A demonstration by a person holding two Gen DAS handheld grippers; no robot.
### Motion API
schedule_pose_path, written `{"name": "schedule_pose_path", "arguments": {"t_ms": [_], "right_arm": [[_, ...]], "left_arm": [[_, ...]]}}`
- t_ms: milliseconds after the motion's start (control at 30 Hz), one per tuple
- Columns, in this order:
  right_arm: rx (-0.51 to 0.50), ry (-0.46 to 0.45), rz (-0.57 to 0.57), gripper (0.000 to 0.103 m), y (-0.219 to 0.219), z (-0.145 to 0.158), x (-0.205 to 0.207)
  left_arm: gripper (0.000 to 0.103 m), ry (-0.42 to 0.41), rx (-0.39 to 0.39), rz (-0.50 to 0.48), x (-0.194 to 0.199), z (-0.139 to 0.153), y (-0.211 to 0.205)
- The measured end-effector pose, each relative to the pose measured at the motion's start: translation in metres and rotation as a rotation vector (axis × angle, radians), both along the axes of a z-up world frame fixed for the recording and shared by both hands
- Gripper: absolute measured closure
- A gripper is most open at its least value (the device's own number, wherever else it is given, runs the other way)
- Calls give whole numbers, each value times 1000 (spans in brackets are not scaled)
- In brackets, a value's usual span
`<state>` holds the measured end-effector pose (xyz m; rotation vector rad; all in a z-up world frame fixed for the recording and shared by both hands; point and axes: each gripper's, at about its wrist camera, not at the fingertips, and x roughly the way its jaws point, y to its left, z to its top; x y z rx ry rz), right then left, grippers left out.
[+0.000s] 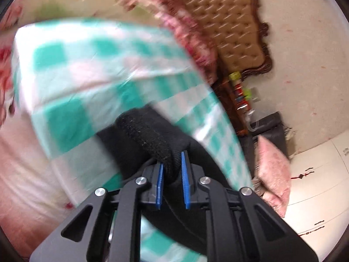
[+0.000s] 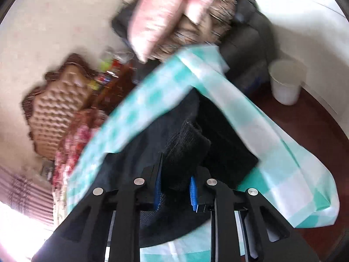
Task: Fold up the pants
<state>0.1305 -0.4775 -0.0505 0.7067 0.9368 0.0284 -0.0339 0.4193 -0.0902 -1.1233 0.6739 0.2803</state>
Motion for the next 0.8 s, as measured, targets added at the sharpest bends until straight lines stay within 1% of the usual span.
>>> {"name": "schedule_pose_path", "arguments": {"t_ms": [33, 67, 100, 167, 233, 267, 333, 400, 433, 467, 500, 567, 600, 667, 700, 767, 800], "right_arm": [[13, 44, -5, 83, -4, -13, 3], [20, 99, -7, 83, -7, -29, 7], [16, 118, -11, 83, -7, -32, 8], [22, 81, 2, 83, -8, -21, 3], [52, 33, 7, 84, -11, -4, -3], [53, 15, 14, 84, -13, 4, -5], [56, 28, 6, 84, -17, 2, -6], [43, 76, -7, 84, -23, -16, -5], [24, 103, 8, 84, -21, -25, -4], [-19, 144, 22, 83, -17, -37, 1], [-60, 156, 24, 83, -14, -42, 2], [-117, 142, 38, 83, -8, -37, 1], [-142, 144, 41, 82, -6, -35, 2], [-192, 154, 49, 78, -1, -34, 4], [-200, 154, 49, 77, 0, -35, 4], [-204, 150, 42, 77, 0, -37, 2], [-208, 148, 41, 77, 1, -38, 1]], "left_arm": [[89, 21, -41, 7, -3, -16, 4], [89, 28, -57, 10, -4, -23, 6], [89, 24, -62, 14, -6, -26, 7], [89, -6, -20, 3, -6, -11, 5], [89, -42, 4, -2, -5, 5, 4], [89, -44, 11, -4, -5, 9, 3], [89, -18, -16, 3, -7, 2, 3], [89, 29, -41, -16, -8, -19, 4], [86, 40, -61, -23, -9, -29, 6], [79, 37, -79, -26, -10, -35, 7], [77, 30, -75, -27, -12, -36, 9], [64, 30, -28, -33, -12, -28, 13], [61, 20, -12, -28, -12, -23, 17], [57, -1, -19, -22, -10, -19, 24], [54, -6, -32, -28, -5, -20, 29], [53, 10, -55, -38, 3, -25, 34], [53, 38, -40, -41, 7, -25, 34]]}}
